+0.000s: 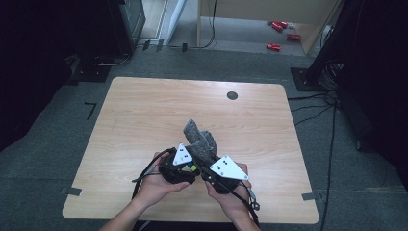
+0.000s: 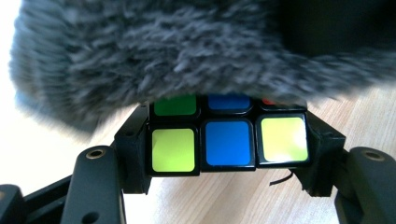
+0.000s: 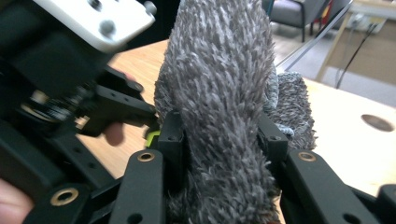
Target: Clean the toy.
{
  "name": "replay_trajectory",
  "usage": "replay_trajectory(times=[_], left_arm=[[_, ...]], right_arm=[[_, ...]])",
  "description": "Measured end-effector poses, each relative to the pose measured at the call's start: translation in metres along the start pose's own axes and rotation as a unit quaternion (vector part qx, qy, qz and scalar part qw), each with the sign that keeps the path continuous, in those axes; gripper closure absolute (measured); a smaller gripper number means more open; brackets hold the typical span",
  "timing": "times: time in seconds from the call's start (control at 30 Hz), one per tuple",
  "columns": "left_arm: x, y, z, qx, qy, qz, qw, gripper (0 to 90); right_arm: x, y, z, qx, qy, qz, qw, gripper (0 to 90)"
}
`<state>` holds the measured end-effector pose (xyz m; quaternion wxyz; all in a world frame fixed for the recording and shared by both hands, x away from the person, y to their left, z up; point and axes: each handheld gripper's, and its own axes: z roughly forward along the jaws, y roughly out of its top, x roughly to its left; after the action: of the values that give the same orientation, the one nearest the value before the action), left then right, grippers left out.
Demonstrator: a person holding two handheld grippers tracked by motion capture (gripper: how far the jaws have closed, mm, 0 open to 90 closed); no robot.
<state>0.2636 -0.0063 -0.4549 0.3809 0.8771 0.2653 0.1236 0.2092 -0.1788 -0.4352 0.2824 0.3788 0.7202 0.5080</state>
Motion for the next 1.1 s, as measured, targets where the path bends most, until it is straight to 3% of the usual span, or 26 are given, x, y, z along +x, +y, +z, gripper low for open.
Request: replay_trajectory(times=[0.13,0.27,0.33,0.4,0.43,0.53,0.6,0.67,0.83,0.93,1.0,1.03,1.1], left_arm=[[-0.007,0.001,0.001,0.008,0.016,0.005,0.9998,35.4],[-0.012,0.003,0.002,0.016,0.03,0.02,0.9992,35.4],[-0.011,0.003,0.001,0.015,0.024,0.012,0.9995,35.4],[-0.008,0.003,0.002,0.014,0.011,0.0,0.9998,35.4],[-0.007,0.003,0.002,0.012,0.006,-0.004,0.9999,35.4],[-0.007,0.003,0.003,0.013,0.01,-0.004,0.9999,35.4],[-0.006,0.003,0.002,0.012,0.012,-0.006,0.9998,35.4],[-0.006,0.003,0.001,0.012,0.013,-0.004,0.9998,35.4],[-0.007,0.003,-0.002,0.0,0.006,0.002,1.0,35.4],[-0.006,0.003,-0.004,-0.023,-0.001,0.011,0.9997,35.4],[0.0,0.0,-0.007,-0.061,-0.026,0.011,0.9977,35.5],[0.003,-0.002,-0.009,-0.088,-0.042,0.009,0.9952,35.5],[0.012,-0.006,-0.014,-0.139,-0.071,-0.006,0.9878,35.5]], right_arm=[[0.002,-0.002,0.004,0.016,0.011,0.027,0.9994,65.7],[-0.001,-0.005,0.008,0.021,0.005,0.033,0.9992,66.3],[-0.008,-0.006,0.01,0.024,-0.014,0.039,0.9988,66.4],[-0.017,-0.01,0.009,0.02,-0.004,0.065,0.9977,66.4],[-0.017,-0.01,0.008,0.016,0.0,0.066,0.9977,66.5],[-0.006,-0.007,0.005,0.012,0.002,0.039,0.9992,66.3],[0.001,-0.006,0.005,0.011,0.019,0.045,0.9988,66.4],[0.004,-0.006,0.007,0.012,0.017,0.049,0.9986,66.6],[-0.018,-0.007,0.006,0.009,-0.001,0.1,0.995,67.1],[-0.034,-0.01,0.003,-0.001,0.016,0.146,0.9892,67.0],[-0.041,-0.009,0.001,-0.009,0.02,0.16,0.9869,67.1],[-0.044,-0.009,-0.001,-0.016,0.023,0.168,0.9853,67.1],[-0.048,-0.009,-0.003,-0.024,0.027,0.181,0.9829,67.1]])
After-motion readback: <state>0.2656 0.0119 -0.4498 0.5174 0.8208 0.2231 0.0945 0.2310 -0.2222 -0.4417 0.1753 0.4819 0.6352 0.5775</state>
